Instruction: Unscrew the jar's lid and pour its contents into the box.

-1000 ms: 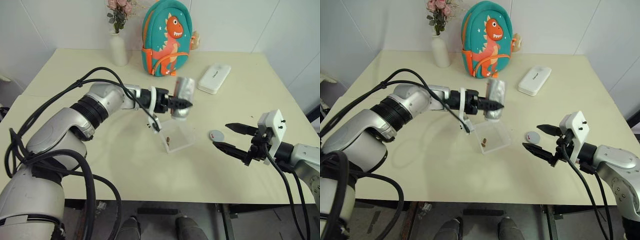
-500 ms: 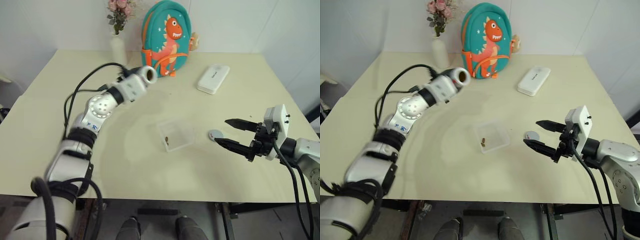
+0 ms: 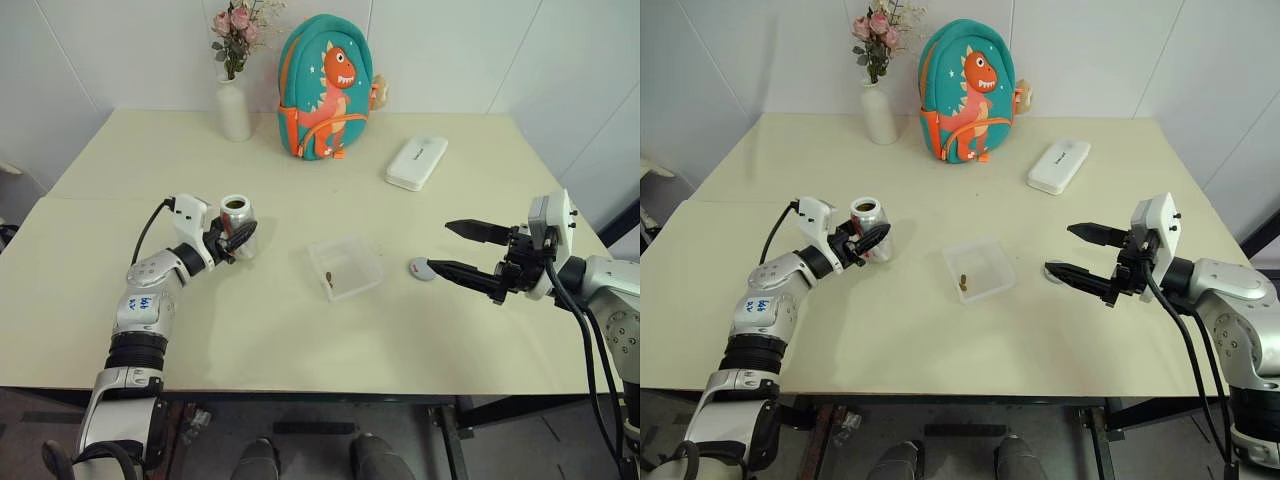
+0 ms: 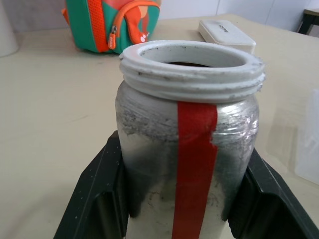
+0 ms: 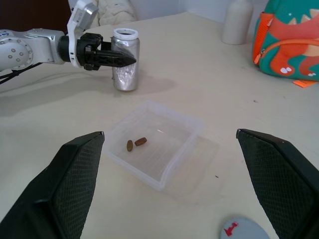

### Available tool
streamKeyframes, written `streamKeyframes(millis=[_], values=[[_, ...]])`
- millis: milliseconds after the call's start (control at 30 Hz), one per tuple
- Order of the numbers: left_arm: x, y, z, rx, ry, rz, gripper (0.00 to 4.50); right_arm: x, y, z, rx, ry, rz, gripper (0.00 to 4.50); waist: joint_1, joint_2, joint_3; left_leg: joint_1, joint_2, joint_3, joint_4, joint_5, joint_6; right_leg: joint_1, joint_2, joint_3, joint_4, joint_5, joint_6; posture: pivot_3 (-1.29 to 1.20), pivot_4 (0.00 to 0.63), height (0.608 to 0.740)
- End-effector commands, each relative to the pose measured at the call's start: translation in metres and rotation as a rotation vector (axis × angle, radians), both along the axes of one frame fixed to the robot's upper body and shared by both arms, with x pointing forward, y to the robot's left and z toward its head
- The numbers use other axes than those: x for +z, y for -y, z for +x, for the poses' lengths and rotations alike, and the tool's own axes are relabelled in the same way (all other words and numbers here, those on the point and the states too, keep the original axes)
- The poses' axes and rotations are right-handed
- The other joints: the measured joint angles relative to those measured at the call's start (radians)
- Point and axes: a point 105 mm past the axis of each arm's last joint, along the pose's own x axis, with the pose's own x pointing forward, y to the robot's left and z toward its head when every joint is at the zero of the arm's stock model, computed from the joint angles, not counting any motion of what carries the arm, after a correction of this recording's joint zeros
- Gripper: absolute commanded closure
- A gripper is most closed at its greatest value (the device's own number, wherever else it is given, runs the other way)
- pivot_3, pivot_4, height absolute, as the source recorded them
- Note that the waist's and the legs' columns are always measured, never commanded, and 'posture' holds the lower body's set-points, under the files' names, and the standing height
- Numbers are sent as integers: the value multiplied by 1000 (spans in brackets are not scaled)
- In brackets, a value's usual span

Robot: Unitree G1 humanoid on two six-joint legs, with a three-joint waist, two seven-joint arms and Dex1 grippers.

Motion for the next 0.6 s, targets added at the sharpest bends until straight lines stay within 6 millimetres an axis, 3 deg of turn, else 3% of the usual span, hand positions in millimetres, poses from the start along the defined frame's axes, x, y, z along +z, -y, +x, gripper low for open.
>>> streamKeyframes(millis=[33, 167, 367, 600], values=[[9, -2, 1, -13, 20, -27, 2499, 8, -1, 1, 7, 44, 0, 27, 0, 0, 0, 0, 0, 0, 0, 0, 0, 0, 0, 0, 0, 0, 0, 0, 150, 740], [-6, 1, 1, -37, -38, 27, 2499, 7, -2, 2, 9, 43, 0, 27, 1, 0, 0, 0, 0, 0, -4, 0, 0, 0, 0, 0, -2, 1, 0, 0, 150, 740], [-4, 4, 0, -72, -29, 63, 2499, 6, -4, 3, 6, 44, -3, 27, 2, 0, 0, 1, 0, 0, -8, 0, 0, -1, -1, 0, -4, 1, -1, 0, 150, 740], [3, 6, -4, -97, -15, 53, 301, 7, -5, 5, 6, 49, -4, 0, 2, 0, 0, 0, 0, 0, -12, 0, 0, -2, -1, 0, -8, 1, -1, 0, 150, 740]])
